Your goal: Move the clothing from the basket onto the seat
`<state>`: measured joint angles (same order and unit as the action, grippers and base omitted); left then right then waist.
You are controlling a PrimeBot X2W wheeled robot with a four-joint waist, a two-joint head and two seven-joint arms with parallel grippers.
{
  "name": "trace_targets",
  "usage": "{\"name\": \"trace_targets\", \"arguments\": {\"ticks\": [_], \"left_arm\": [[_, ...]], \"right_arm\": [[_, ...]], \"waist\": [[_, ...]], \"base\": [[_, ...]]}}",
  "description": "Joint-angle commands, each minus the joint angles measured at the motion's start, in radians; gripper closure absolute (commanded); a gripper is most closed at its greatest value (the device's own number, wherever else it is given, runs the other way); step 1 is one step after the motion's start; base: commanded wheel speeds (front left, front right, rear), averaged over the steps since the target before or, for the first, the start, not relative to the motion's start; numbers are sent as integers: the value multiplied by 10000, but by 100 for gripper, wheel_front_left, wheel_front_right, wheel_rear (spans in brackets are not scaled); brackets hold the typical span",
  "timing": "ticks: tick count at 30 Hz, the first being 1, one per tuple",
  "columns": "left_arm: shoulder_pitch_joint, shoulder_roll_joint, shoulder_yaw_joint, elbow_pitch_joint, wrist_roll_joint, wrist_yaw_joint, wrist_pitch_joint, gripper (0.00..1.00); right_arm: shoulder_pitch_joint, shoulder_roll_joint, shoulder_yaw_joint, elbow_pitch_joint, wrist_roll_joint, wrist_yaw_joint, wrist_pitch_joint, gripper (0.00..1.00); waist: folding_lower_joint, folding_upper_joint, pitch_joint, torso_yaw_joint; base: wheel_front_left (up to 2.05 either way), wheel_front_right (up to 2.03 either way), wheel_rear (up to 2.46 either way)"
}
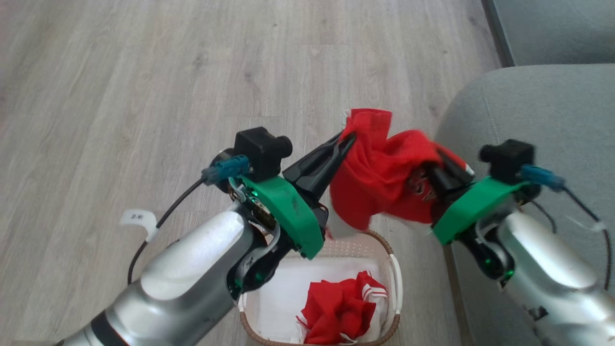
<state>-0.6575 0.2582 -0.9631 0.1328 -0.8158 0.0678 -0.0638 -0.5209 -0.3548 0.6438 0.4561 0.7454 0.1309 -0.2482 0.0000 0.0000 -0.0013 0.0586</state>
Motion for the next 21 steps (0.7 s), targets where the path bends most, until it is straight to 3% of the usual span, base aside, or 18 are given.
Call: {"name": "trace_targets", "arguments": {"ticks": [1, 4, 5, 6, 16, 21], "left_arm": [[-325, 243, 368, -375, -85, 12, -155, 96], [-157, 285, 272, -495, -43, -33, -282, 38], [-157, 285, 272, -495, -43, -33, -282, 38], [-104, 307, 237, -510, -26, -32, -303, 0], [10, 594, 3, -544, 346, -1, -478, 0], [-26, 687, 5, -527, 422, 47, -517, 0]], "right_arm": [[-19, -22, -409, -549, -242, -2, -134, 100], [392, 8, -1276, -1067, -620, -2, -134, 100], [392, 8, -1276, -1067, -620, -2, -134, 100], [506, 27, -1577, -1268, -738, -2, -135, 100], [1351, 152, -3673, -2548, -1556, -2, -135, 100], [1664, 179, -4154, -3170, -1801, -2, -112, 100]], "waist": [[0, 0, 9, -94], [0, 0, 58, -276], [0, 0, 58, -276], [0, 0, 80, -349], [0, 0, 381, -1294], [0, 0, 539, -1946]], "base": [[0, 0, 0], [0, 0, 0], [0, 0, 0], [0, 0, 0], [0, 0, 0], [0, 0, 0]]}}
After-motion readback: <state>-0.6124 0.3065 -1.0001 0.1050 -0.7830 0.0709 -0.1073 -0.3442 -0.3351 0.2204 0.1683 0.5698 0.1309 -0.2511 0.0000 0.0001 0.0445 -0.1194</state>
